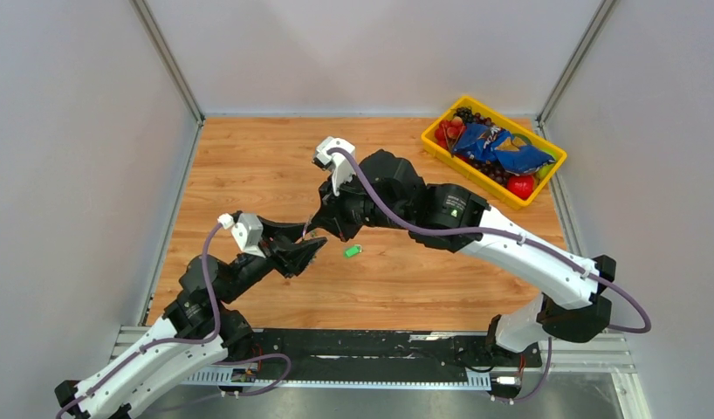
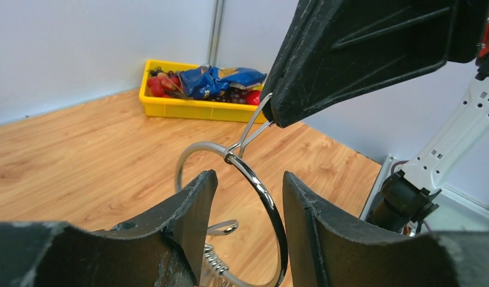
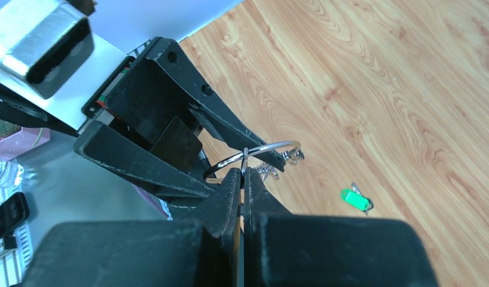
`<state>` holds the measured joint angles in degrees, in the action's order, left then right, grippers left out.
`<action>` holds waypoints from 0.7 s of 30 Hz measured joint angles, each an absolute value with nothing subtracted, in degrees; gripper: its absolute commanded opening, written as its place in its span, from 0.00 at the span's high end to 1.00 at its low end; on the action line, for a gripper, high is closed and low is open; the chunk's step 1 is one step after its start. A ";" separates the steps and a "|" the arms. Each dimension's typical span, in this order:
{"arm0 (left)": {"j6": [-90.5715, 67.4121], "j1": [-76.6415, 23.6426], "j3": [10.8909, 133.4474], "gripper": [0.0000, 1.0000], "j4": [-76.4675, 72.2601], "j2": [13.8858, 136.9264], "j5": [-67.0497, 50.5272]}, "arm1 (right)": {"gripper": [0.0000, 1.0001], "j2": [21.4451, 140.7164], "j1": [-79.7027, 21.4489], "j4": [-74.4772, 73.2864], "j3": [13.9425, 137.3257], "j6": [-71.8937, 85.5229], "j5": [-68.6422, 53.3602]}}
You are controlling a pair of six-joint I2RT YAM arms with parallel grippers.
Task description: Put the keys on the keyring
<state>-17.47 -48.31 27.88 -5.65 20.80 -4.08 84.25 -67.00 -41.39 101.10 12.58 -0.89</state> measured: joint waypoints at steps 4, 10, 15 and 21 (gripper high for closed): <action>-14.94 -48.31 27.88 0.45 -5.30 18.85 -4.86 | 1.00 86.30 -67.00 -46.00 105.23 13.21 -0.89; -12.67 -48.31 27.88 0.46 -5.23 18.09 -5.72 | 1.00 88.99 -67.00 -51.44 110.00 13.76 -1.10; -11.53 -48.31 27.88 0.48 -5.28 18.09 -5.93 | 1.00 90.67 -67.00 -54.78 111.53 14.33 -1.56; -10.24 -48.31 27.88 0.55 -5.32 17.91 -6.04 | 1.00 91.96 -67.00 -57.63 113.16 15.09 -1.98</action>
